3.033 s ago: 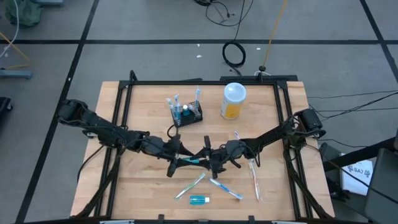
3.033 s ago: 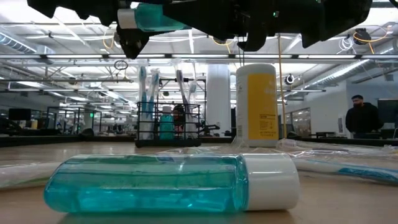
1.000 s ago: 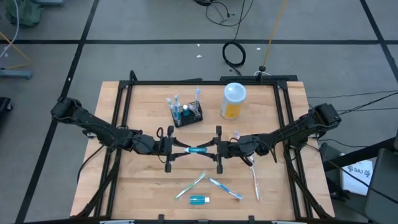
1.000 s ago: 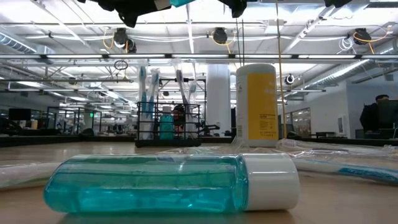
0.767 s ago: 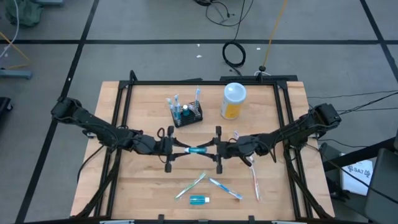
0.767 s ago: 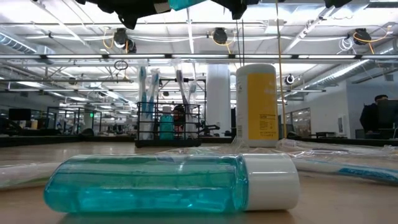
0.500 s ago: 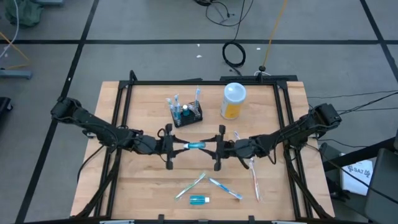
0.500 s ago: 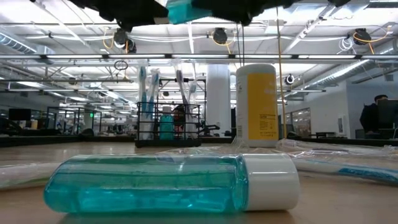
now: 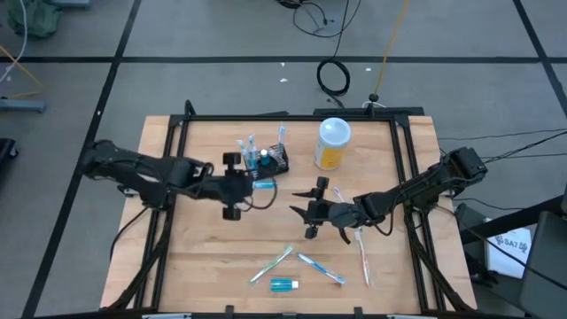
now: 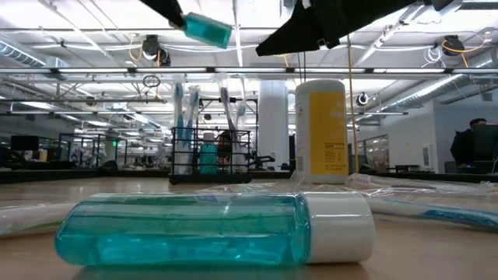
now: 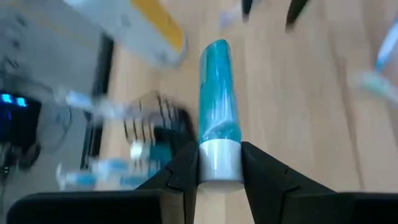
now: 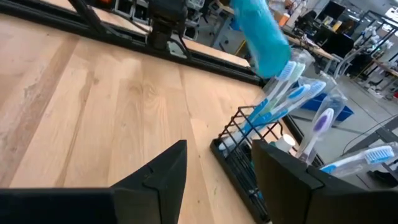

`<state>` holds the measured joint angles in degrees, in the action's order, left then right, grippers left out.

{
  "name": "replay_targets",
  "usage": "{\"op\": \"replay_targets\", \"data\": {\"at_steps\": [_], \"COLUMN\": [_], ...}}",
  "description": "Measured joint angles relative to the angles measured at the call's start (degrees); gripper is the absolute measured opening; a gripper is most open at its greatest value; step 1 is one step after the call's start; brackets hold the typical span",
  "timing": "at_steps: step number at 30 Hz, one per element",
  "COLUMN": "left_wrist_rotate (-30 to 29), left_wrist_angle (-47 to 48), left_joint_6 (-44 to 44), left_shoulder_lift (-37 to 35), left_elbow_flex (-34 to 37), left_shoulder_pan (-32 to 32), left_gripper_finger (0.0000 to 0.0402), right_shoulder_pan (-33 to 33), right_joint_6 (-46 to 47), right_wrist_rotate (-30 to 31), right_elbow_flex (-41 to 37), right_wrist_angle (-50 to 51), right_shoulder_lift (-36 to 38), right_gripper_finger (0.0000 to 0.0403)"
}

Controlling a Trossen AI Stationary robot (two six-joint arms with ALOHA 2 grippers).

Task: Pick & Place toothbrushing station
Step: Put the blue mouthwash into the black mesh organizer

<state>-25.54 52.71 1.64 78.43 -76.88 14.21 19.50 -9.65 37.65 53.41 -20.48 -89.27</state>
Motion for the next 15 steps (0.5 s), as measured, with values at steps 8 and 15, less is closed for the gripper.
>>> {"op": "replay_targets", "data": {"at_steps": [8,15], "left_wrist_rotate": [-3.66,-9.36], "left_wrist_angle": [7.11,7.68], "left_joint_6": [16.37,45.57], "left_shoulder_lift": [9.08,16.84], "left_elbow_flex": [-6.89,-6.89], "left_shoulder_pan": [-5.62,-7.08], "left_gripper_finger": [0.0102,0.0101], "right_shoulder_pan": [-0.15,-0.15], "right_joint_6": [1.42,1.31], "right_wrist_rotate": [0.02,-0.17], "right_elbow_flex": [0.0,0.0], "right_wrist_angle": [0.23,2.17], "right_shoulder_lift": [0.0,0.0], "right_gripper_finger": [0.0175,0.0172]}}
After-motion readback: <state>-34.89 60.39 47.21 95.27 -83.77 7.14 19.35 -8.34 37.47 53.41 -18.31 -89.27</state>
